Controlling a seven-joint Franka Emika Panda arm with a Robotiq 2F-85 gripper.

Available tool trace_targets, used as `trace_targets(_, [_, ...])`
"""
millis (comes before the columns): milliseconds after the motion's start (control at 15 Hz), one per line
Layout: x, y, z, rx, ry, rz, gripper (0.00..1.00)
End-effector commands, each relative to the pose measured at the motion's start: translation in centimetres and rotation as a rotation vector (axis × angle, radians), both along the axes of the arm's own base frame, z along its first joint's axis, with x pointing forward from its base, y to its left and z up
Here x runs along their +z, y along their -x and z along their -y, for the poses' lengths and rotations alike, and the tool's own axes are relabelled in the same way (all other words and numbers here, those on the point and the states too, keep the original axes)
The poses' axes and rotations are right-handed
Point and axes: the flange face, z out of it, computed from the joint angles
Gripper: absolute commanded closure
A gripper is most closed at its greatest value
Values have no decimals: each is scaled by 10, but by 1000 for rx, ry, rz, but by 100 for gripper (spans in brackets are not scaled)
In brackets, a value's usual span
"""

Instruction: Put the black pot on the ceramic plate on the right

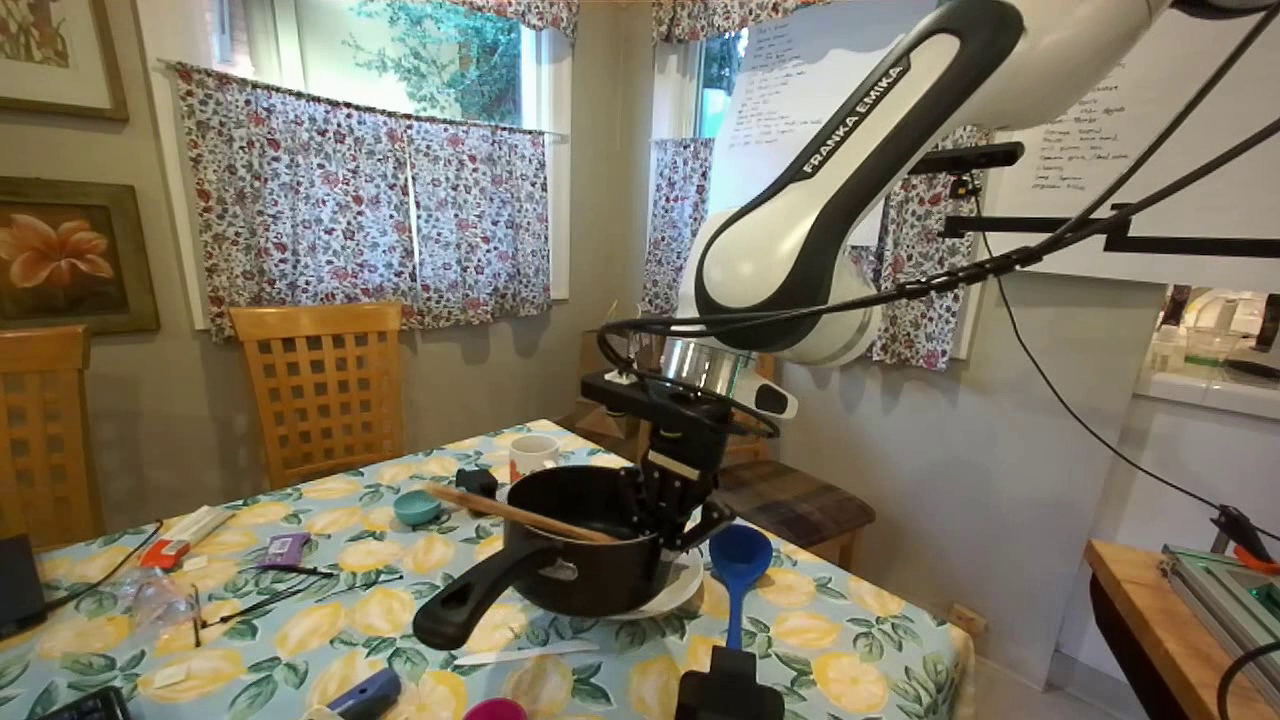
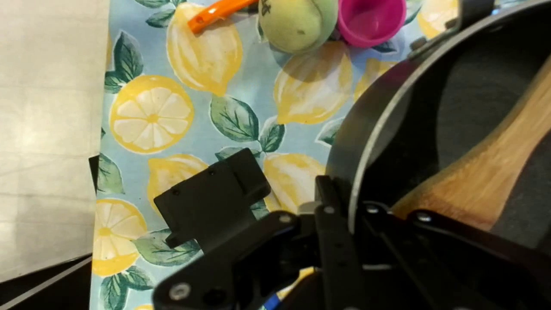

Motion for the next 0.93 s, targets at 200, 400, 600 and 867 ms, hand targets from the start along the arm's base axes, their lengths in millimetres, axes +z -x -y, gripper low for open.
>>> trace_targets(200, [6, -23, 24, -158, 17, 30, 98])
trace_targets(400, [4, -25, 36, -231, 26, 26, 99])
trace_targets(600, [3, -24, 50, -309, 39, 8, 99])
trace_targets(867, [0, -24, 67, -397, 65, 0, 99])
